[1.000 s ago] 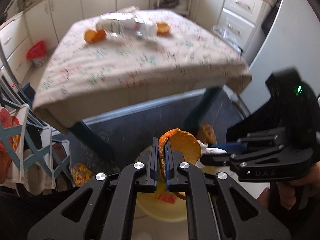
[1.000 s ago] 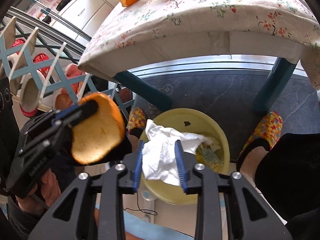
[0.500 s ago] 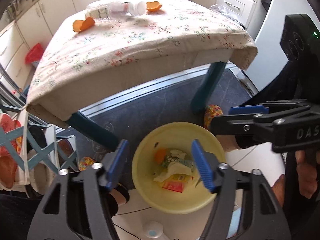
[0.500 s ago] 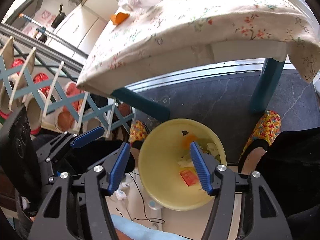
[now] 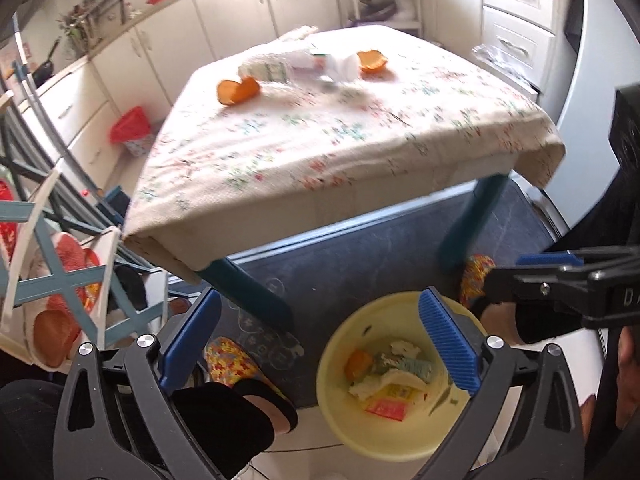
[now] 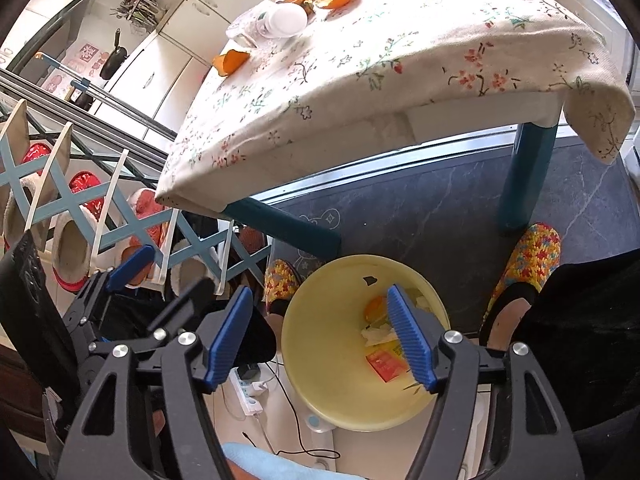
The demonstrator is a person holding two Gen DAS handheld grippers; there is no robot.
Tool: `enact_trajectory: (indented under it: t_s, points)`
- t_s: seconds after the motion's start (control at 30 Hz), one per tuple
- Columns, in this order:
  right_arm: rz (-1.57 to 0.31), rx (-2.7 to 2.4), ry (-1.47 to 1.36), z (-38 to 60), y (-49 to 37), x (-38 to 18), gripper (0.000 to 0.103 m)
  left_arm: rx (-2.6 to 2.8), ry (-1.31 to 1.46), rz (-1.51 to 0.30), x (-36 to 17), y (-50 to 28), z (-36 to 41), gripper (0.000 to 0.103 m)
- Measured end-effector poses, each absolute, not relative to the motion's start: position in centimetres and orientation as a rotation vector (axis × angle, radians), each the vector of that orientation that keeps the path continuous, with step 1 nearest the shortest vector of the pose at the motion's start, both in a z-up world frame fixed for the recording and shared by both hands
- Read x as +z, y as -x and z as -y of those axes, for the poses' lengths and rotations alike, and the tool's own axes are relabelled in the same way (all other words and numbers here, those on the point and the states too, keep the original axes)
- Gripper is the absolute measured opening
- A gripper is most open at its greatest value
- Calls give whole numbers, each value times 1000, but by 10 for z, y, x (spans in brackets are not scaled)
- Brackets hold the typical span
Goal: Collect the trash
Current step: 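Move both tools back to the table toward the peels and bottle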
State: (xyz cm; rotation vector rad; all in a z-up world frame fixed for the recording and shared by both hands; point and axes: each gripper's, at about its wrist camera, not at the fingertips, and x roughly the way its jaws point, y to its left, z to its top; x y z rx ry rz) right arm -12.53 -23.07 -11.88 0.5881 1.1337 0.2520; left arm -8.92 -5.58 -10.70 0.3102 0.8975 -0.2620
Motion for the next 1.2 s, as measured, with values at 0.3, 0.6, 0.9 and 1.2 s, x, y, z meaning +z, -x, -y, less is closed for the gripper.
enact_trajectory:
  t_s: [0.3, 0.6, 0.9, 1.2]
  points:
    - [-1055, 222, -520, 228, 129, -103, 70, -268, -231, -910, -102, 87, 49, 95]
    - [-938, 212, -411, 217, 131, -81, 74, -316, -154, -931, -96, 79, 48, 95]
    - [-879, 197, -376, 215, 124, -68, 75, -262, -33, -864, -69, 52, 24, 95]
    - [-828, 158, -371, 227, 106, -56, 76, -203, -5, -782, -33, -3, 4, 95]
